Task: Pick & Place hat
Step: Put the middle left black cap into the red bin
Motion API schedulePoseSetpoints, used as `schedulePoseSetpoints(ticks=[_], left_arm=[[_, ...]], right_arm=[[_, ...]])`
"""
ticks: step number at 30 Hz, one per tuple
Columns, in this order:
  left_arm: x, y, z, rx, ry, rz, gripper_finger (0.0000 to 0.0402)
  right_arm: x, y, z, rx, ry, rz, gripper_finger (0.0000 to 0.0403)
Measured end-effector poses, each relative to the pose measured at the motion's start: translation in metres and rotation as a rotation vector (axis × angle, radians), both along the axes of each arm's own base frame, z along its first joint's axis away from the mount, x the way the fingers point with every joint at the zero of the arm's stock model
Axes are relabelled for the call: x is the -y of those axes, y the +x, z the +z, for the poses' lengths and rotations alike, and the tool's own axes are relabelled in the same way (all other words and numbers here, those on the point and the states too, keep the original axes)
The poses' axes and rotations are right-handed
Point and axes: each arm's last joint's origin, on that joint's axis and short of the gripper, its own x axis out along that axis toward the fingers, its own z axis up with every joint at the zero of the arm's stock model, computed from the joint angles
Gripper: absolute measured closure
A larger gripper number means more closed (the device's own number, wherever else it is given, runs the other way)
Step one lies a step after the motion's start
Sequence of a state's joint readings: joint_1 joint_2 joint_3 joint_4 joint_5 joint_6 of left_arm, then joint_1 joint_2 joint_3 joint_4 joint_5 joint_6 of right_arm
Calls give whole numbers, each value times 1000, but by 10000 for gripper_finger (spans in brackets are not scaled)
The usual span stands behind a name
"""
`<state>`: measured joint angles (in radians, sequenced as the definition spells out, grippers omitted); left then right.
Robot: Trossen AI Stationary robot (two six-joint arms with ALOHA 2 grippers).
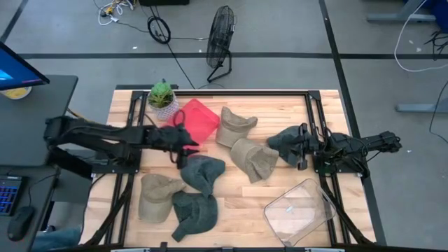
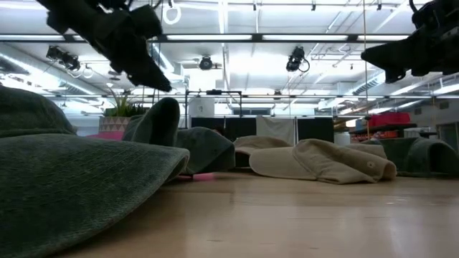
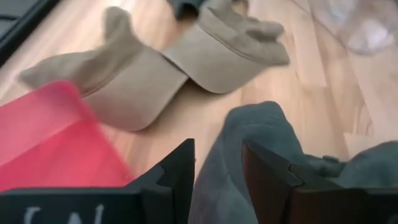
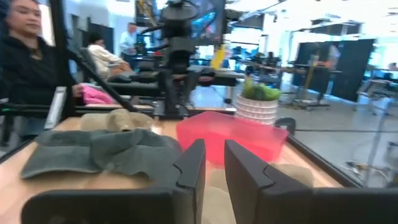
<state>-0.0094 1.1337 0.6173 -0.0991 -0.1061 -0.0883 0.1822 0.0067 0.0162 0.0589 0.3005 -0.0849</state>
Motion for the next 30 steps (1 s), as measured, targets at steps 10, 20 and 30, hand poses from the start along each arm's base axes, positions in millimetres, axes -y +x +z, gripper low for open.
schedulePoseSetpoints(ticks=[10, 20, 30], left_arm=[[20, 44, -26, -87, 19, -164, 215], [15, 68, -63, -234, 18, -142, 156], [15, 71, -77, -278, -1, -113, 260]], right_arm=[[0, 0, 0, 12, 110, 2, 338], [0, 0, -1, 18, 208, 7, 270], [0, 0, -1, 13, 206, 19, 223]])
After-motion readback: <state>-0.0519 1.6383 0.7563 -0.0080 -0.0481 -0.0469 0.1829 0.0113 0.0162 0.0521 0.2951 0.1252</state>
